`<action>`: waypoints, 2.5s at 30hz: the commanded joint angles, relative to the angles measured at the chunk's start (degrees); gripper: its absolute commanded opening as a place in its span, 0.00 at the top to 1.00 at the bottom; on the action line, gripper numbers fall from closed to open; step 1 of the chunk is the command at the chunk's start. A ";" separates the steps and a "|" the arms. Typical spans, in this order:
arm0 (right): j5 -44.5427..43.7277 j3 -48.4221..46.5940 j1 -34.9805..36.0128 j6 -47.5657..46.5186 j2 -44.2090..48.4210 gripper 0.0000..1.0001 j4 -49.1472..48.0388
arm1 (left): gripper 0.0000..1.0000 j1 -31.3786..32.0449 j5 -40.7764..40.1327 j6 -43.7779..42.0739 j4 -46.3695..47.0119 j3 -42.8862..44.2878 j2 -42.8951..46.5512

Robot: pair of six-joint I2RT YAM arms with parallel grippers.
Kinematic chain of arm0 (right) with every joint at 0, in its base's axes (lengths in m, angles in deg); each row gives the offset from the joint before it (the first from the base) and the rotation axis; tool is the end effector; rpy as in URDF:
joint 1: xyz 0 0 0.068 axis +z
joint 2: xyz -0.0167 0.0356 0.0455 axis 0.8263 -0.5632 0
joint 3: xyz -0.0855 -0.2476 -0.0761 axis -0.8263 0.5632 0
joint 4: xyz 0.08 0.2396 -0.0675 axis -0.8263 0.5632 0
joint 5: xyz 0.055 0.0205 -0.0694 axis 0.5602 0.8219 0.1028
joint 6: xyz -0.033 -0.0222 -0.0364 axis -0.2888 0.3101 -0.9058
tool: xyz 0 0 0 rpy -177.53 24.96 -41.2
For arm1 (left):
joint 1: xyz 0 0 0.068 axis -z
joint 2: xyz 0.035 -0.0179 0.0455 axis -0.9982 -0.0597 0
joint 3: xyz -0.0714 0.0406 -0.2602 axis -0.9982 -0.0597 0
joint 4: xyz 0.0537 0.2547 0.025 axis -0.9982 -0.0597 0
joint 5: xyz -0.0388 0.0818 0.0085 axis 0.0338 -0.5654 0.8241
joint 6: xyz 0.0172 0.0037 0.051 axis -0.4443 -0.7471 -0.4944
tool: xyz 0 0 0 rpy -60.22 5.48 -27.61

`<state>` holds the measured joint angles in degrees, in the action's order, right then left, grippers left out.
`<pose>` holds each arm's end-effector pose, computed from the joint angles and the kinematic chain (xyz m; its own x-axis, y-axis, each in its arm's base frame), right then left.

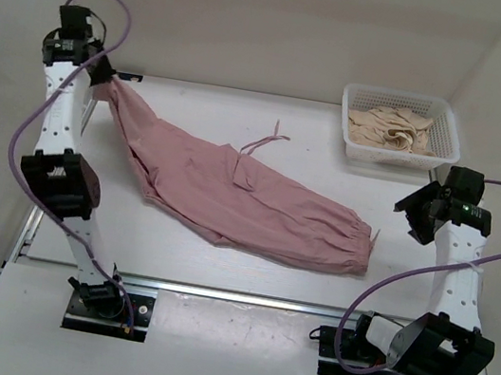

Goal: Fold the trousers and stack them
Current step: Fold the trousers

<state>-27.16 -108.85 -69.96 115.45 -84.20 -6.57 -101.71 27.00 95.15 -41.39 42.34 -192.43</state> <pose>0.2264 -0.0592 0.3100 -0.4854 0.7023 -0.5207 0.6608 0.6847 0.3075 0.4108 0.1125 0.3827 -0.5768 -0.4653 -0.6714 -0.4812 0.8577 -0.1811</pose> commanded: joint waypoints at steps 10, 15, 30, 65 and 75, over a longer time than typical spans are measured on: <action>1.34 3.57 0.09 -1.41 4.59 0.31 0.35 | 0.47 28.30 -2.17 -0.52 -4.45 -38.98 26.41; 1.86 4.71 0.09 -1.94 4.60 0.31 0.35 | 0.00 33.59 -11.04 0.63 -9.64 -36.82 28.79; 3.53 6.29 0.09 -1.94 5.74 0.31 -0.70 | 0.28 39.92 -16.50 5.20 -8.94 -16.51 2.80; 4.68 5.68 0.09 -4.05 5.03 0.30 -1.23 | 0.90 38.70 -28.99 4.16 -15.45 -13.34 -2.52; 4.68 5.68 0.09 -4.05 6.18 0.30 -1.23 | 0.90 35.35 -15.72 -3.32 -14.75 -9.38 7.69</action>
<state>-23.42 -102.49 -69.96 112.30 -79.20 -6.92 -66.79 5.97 94.21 -56.27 32.07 -188.01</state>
